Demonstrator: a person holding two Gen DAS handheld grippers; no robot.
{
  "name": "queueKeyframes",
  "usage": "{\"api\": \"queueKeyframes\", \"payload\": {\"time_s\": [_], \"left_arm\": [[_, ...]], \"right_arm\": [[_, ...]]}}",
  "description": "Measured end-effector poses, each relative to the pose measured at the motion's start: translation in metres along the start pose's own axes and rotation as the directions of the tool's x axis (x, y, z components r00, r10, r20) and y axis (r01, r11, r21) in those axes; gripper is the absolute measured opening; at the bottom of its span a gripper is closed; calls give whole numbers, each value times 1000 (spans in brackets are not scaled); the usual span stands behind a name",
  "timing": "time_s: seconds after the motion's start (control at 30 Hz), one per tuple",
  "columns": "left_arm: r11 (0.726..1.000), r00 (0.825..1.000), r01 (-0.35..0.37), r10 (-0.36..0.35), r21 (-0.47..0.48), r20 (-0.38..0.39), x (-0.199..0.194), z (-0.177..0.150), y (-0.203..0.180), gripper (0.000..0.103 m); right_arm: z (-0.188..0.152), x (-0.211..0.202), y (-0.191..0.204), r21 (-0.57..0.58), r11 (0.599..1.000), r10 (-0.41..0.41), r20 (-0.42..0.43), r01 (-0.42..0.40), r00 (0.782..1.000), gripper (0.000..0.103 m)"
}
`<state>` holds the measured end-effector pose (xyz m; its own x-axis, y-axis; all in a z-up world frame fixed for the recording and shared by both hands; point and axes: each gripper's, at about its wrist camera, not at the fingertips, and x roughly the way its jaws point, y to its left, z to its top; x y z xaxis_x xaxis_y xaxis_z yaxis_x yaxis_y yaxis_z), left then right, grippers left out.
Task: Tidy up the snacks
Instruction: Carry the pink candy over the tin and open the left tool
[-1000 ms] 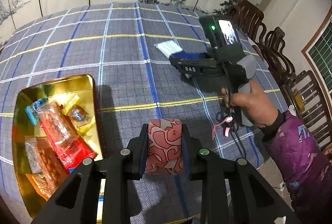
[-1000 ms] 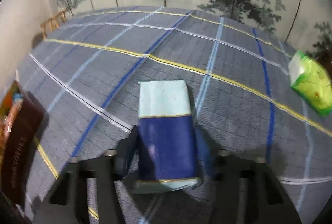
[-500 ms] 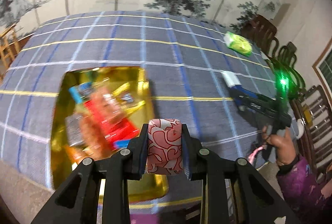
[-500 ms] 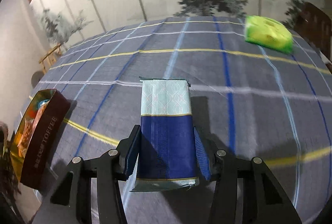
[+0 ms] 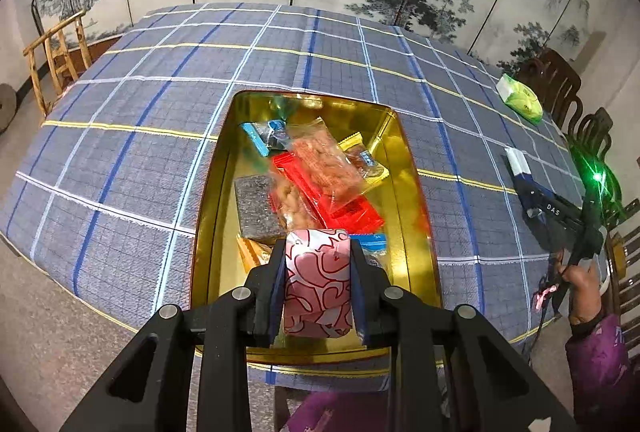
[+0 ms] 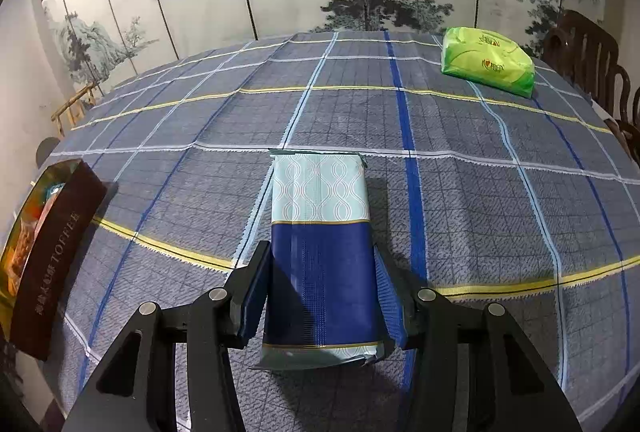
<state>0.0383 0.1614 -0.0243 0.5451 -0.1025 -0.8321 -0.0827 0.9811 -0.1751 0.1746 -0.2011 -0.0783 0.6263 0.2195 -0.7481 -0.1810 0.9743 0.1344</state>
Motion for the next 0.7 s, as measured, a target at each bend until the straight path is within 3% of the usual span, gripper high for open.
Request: {"api": "queueKeyframes", "payload": {"time_s": [0.3,0.7], "left_arm": [[995,995,98,-98,28,-1,12,11,-21,25],[988,993,113,-114,103,6,53,48,-52,25]], "right_arm": [[1,3,-3,12,1000,-15,-13,16,1000,51],[1,4,-4,19,1000,-21,-20,22,1000,51]]}}
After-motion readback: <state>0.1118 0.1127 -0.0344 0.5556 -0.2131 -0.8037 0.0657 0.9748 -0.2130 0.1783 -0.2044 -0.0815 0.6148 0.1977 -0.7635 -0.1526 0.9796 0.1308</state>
